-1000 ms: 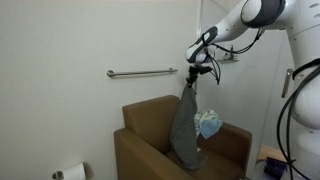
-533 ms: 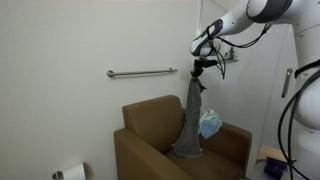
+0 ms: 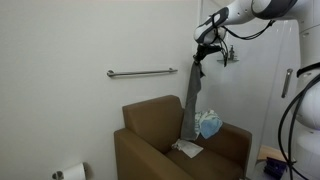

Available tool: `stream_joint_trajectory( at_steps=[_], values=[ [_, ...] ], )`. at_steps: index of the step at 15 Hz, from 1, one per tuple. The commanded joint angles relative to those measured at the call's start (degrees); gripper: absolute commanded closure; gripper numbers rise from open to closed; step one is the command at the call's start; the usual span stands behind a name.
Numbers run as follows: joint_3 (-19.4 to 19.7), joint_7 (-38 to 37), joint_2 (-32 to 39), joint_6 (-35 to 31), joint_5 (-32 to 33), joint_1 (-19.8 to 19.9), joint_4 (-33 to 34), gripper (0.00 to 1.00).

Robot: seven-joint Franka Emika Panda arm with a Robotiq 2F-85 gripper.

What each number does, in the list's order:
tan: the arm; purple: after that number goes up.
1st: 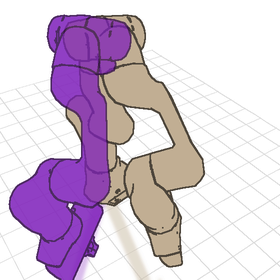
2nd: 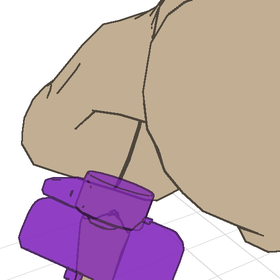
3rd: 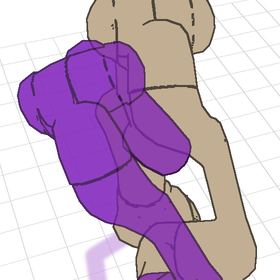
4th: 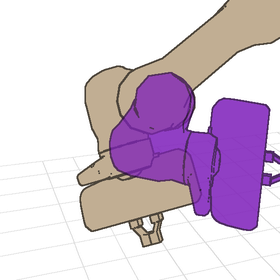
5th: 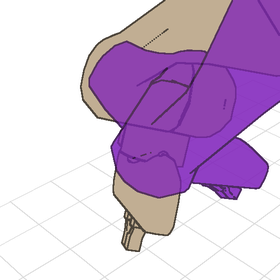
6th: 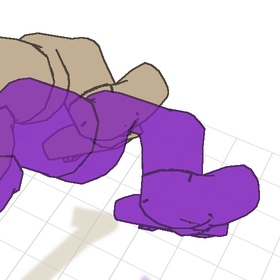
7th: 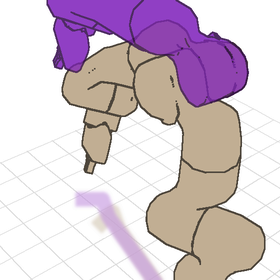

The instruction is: Pick up the towels and put them on the left hand rest of the couch.

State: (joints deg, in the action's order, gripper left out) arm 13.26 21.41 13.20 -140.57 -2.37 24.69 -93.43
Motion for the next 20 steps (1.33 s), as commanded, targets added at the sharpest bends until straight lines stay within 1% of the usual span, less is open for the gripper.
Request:
stream_joint_trajectory(
  at_steps=[1, 2, 4, 6, 9, 12, 14, 15, 17, 20],
  values=[
    [2.9, -6.5, -2.3, 2.3, -0.8, 0.3, 6.9, 0.99],
    [3.9, -8.9, -2.0, 2.7, -0.6, 0.4, 9.0, 0.99],
    [5.5, -11.2, -0.3, 3.9, -0.9, 1.1, 12.3, 0.99],
    [6.3, -11.4, 1.8, 5.3, -1.7, 2.0, 13.2, 0.99],
    [5.6, -9.6, 5.6, 6.4, -5.4, 3.8, 12.2, 0.99],
    [3.9, -9.4, 10.5, 7.6, -9.8, 6.0, 12.9, 0.99],
    [2.9, -9.6, 13.1, 8.3, -11.4, 7.3, 13.7, 0.99],
    [2.6, -9.0, 13.9, 8.7, -12.4, 8.7, 13.8, 0.99],
    [2.5, -10.7, 16.5, 10.4, -13.2, 10.4, 15.7, 0.99],
    [2.5, -12.9, 20.0, 14.5, -13.4, 13.5, 19.6, 0.99]
  ],
)
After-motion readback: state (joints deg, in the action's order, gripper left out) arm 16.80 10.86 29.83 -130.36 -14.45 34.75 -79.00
